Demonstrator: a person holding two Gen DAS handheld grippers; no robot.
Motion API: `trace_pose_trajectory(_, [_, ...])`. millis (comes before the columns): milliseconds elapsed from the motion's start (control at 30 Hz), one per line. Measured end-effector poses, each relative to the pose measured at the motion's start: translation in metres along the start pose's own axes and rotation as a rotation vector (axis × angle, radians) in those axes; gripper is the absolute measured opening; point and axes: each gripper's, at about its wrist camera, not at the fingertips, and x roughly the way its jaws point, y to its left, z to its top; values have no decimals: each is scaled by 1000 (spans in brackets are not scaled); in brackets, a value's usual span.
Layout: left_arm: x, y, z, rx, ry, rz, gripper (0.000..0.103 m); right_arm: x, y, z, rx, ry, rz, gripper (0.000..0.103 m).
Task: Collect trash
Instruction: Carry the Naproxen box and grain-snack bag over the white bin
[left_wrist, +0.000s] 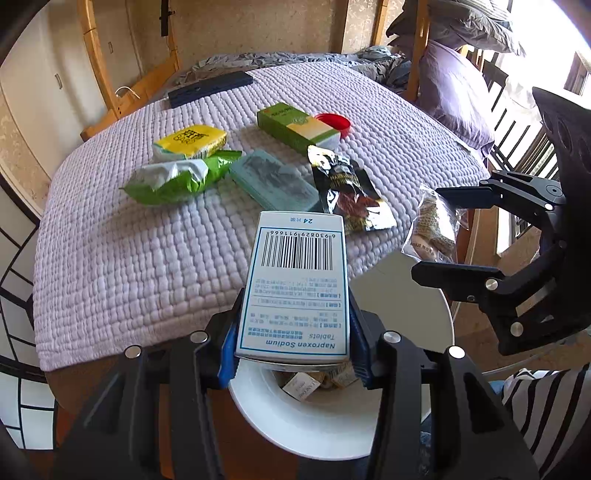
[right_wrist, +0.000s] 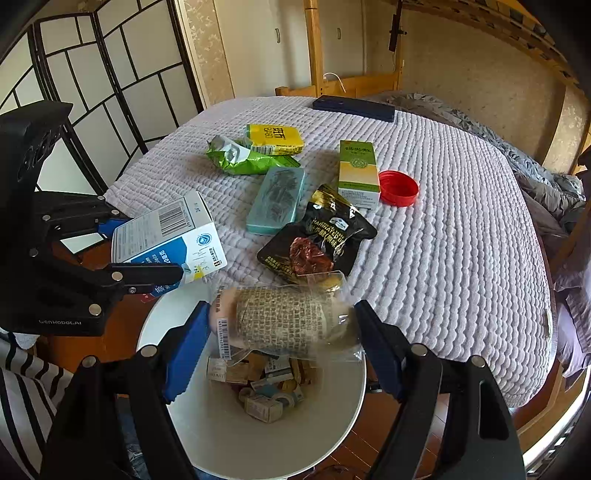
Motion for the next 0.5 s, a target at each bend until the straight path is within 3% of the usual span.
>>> trace_pose_trajectory(500, [-2,-15,-30,21,52,-18,49,5,9,-24,48,52,11,77])
